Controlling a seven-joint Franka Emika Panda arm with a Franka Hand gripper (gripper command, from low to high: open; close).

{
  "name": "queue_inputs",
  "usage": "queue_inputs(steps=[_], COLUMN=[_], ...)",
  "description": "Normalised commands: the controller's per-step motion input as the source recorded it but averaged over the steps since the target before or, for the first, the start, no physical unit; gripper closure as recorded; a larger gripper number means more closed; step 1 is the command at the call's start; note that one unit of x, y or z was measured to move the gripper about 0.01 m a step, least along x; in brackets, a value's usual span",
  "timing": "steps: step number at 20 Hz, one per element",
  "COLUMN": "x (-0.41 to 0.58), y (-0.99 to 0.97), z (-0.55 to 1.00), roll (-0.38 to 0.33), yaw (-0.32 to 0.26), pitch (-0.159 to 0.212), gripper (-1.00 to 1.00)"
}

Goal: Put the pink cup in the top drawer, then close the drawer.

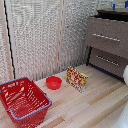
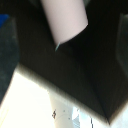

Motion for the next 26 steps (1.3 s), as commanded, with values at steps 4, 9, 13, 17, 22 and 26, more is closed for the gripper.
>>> queue_inputs(steps=[4, 9, 13, 17, 22, 26], x=[-0.004, -0.004, -0.027, -0.073, -0.11, -0.123], y=[0.13, 0.03, 0.01, 0.04, 0.12, 0.32], z=[0.51, 0.17, 0.0, -0.05, -0.05, -0.14], roll=[-0.247, -0.353, -0.375, -0.375, -0.375, -0.366], yaw=[0.144, 0.134, 0.122, 0.121, 0.114, 0.073], pitch=[0.027, 0.008, 0.013, 0.082, 0.152, 0.182], gripper=[-1.0, -1.0, -1.0, -1.0, -1.0, -1.0])
